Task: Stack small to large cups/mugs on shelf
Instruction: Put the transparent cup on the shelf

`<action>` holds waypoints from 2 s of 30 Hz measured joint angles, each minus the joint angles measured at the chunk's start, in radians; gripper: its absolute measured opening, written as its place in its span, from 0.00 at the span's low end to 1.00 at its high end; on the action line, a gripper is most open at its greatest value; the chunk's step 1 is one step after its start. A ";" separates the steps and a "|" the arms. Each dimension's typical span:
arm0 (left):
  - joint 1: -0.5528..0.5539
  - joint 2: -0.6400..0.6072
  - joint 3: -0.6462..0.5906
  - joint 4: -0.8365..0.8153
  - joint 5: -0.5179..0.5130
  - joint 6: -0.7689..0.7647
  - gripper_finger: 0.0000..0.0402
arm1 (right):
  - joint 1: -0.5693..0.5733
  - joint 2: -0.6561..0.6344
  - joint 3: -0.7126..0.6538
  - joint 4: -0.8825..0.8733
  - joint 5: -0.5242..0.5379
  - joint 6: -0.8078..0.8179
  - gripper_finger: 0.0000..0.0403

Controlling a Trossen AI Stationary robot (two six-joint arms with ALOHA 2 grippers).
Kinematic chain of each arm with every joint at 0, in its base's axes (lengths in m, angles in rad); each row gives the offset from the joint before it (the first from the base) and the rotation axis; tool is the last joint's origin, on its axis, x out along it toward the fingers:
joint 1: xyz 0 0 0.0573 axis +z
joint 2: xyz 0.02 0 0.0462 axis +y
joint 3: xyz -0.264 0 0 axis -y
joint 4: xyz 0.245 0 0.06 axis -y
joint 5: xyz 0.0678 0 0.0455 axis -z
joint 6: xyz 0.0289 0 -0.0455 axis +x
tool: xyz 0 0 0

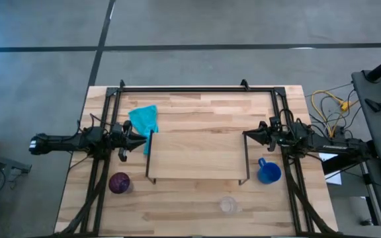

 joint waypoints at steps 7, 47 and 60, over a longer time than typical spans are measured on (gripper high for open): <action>0.000 -0.001 0.000 0.003 -0.003 0.000 0.16 | 0.000 0.000 0.000 0.001 0.000 -0.012 0.19; -0.001 0.935 1.120 -0.379 0.087 0.313 0.16 | 0.049 0.570 1.066 -0.889 -0.249 -0.414 0.19; -0.003 1.083 1.278 -0.494 0.073 0.312 0.16 | 0.349 0.997 1.414 -1.222 -0.271 -0.349 0.19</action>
